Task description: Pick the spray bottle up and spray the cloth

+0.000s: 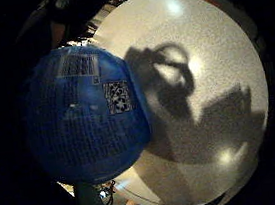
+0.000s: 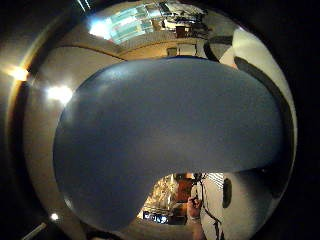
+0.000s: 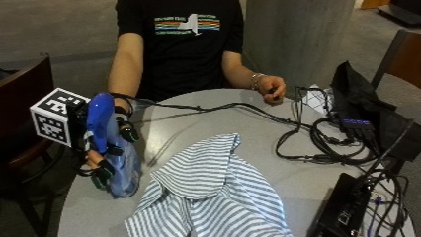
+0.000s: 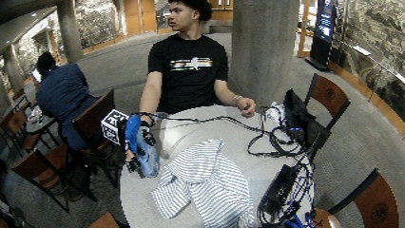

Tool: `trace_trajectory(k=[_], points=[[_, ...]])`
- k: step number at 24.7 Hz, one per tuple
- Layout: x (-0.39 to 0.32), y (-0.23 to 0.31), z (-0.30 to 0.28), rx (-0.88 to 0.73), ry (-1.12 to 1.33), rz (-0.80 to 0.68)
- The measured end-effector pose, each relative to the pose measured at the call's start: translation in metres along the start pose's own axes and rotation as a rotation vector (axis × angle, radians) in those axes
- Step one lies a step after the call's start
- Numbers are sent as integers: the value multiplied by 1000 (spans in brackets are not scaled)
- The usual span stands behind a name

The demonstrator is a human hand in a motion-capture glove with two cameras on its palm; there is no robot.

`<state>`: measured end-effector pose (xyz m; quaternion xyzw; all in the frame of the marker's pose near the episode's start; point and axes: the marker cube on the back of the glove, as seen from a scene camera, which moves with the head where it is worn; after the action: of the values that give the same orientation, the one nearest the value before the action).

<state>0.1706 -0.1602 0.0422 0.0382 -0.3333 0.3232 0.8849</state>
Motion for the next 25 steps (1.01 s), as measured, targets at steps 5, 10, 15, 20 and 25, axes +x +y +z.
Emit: trace_trajectory(k=[5, 10, 15, 20, 25], points=[[2, -2, 1, 22, 24, -28], [0, -1, -3, 34, 73, -96], [-19, 3, -5, -48, 117, -154], [-68, 19, 7, -219, 201, -222], [-99, 27, 26, -333, 334, -147]])
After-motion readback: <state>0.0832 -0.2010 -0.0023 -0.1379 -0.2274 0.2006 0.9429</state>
